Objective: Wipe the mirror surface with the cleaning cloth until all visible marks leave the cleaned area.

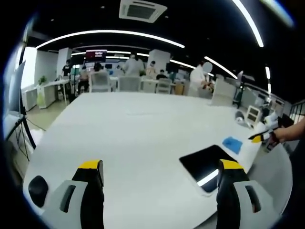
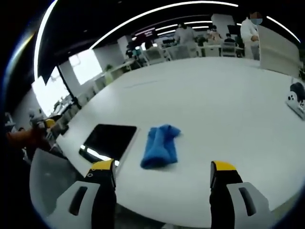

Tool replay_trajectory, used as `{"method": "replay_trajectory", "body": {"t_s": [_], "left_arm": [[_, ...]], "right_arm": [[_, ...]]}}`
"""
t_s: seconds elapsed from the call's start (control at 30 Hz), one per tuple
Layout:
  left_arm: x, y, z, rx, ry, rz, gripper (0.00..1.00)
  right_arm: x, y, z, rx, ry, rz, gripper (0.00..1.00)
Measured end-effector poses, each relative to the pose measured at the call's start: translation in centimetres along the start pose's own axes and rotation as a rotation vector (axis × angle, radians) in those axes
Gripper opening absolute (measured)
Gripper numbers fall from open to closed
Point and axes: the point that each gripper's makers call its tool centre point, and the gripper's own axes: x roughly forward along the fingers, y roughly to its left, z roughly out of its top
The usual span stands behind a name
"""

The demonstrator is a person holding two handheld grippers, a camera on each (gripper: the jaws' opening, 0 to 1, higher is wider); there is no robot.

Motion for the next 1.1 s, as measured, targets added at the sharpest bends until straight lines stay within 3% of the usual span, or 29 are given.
{"method": "replay_trajectory", "body": {"t_s": [0.17,0.47,0.83,1.1], "left_arm": [[0.3,-0.5,0.2,-0.006,-0.011,-0.018,1.0],[1.3,-1.2,0.5,0.02,-0.007,-0.043,1.0],[1.2,-0.7,0.5,0.011,-0.019,-0.032,1.0],[1.0,-0.4,0.1,-0.001,-0.017,-0.03,1.0]], "right_arm": [[0.1,-0.5,-0.1,0.002,0.006,-0.012,0.82],[0.9,0.7,0.5,-0.03,-0.005,0.018,0.85],[1.3,1.0,0.8,0.007,0.007,0.03,0.84],[1.5,1.1,0.8,-0.036,0.023,0.022,0.8]]}}
